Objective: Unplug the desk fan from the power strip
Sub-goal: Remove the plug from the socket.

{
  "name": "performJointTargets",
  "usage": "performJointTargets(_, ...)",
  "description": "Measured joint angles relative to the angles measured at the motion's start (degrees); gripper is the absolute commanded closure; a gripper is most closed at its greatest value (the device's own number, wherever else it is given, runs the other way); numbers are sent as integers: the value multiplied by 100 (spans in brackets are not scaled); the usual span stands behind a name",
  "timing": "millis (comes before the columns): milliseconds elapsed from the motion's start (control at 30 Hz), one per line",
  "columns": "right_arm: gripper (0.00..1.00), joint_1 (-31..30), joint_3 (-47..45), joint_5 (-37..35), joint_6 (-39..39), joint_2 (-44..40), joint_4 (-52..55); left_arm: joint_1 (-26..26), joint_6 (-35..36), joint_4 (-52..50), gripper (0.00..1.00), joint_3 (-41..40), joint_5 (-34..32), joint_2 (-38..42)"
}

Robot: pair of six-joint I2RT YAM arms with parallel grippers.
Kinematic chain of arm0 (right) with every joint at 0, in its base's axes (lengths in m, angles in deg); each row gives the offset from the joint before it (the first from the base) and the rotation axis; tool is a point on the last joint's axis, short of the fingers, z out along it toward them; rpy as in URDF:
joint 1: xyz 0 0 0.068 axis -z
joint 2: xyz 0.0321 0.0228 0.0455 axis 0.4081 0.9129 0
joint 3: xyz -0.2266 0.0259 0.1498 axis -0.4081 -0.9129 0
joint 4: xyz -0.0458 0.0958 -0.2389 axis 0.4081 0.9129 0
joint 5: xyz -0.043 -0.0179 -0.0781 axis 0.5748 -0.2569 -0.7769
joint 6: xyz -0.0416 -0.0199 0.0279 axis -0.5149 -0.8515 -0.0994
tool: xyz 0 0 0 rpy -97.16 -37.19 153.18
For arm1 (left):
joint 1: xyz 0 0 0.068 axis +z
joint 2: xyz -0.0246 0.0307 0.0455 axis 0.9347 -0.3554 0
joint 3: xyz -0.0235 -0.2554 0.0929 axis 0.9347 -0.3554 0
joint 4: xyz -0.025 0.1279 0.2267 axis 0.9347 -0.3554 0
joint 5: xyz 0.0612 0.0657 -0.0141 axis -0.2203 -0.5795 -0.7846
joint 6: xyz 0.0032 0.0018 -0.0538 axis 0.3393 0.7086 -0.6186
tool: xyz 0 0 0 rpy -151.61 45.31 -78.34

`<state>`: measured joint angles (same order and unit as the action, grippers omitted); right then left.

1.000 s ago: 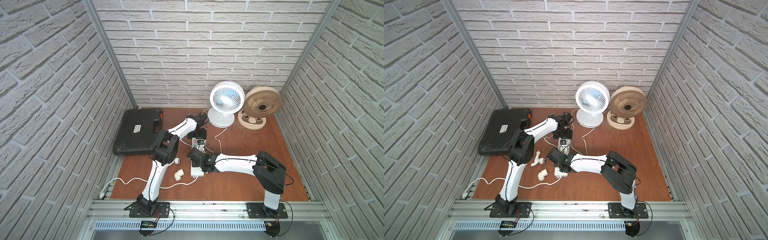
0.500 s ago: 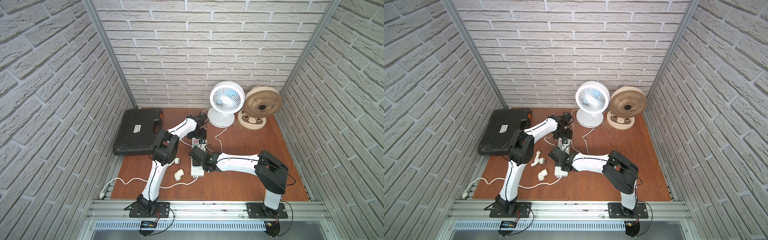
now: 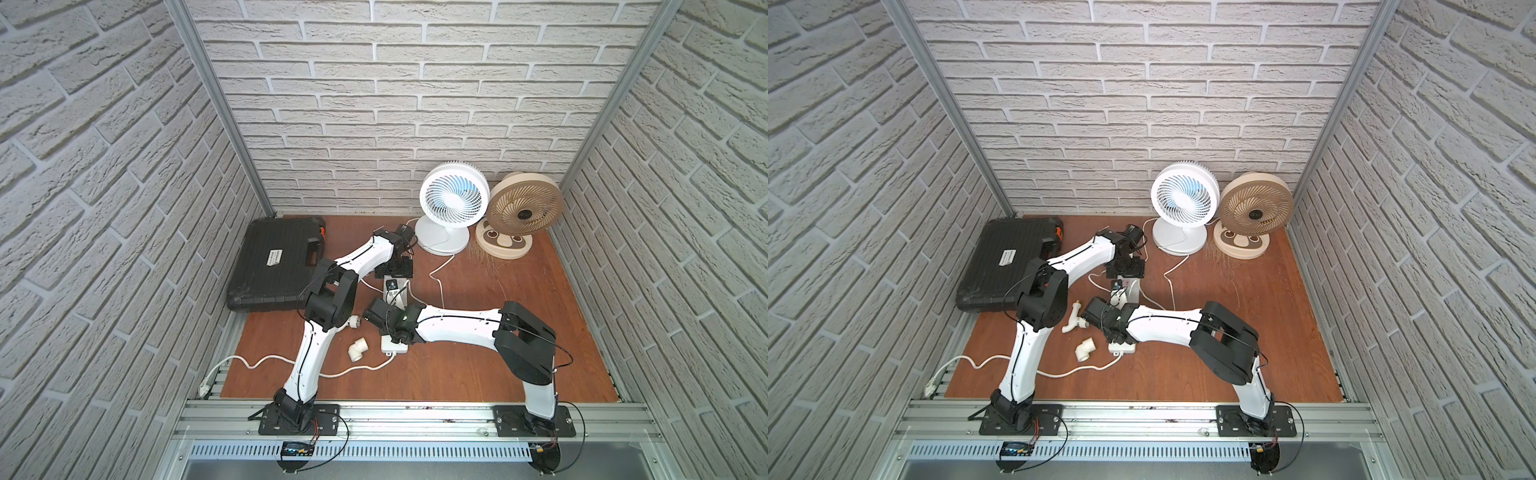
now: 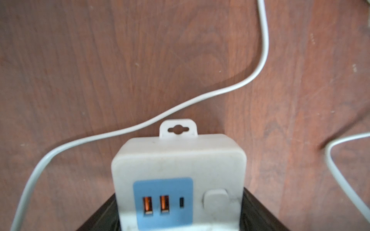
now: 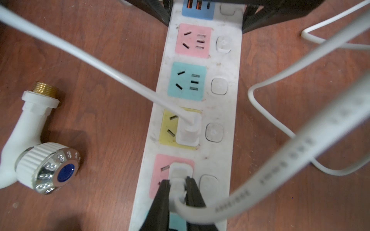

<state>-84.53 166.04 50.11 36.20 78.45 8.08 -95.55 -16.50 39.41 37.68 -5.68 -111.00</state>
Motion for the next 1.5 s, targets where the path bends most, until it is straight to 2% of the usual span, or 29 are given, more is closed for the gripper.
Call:
performJointTargets(367,97,28,-435,76,98,-212,-525,0,-2,17,100,-20,-2,11)
performJointTargets(600,97,317,-1117,684,391,-625,-1316,2,-15,33,100,-35,-2,22)
performJointTargets(867,97,404,-1172,946,476,-684,-1386,2,-15,74,100,-79,0,44)
performJointTargets(1067,97,354,-920,905,426,-603,-1047,2,-13,79,100,-81,0,48)
performJointTargets(1333,97,111,-7,321,151,-74,-7,13,17,87,100,-96,17,55)
performJointTargets(1500,97,39,184,122,31,57,225,17,17,87,100,-96,28,55)
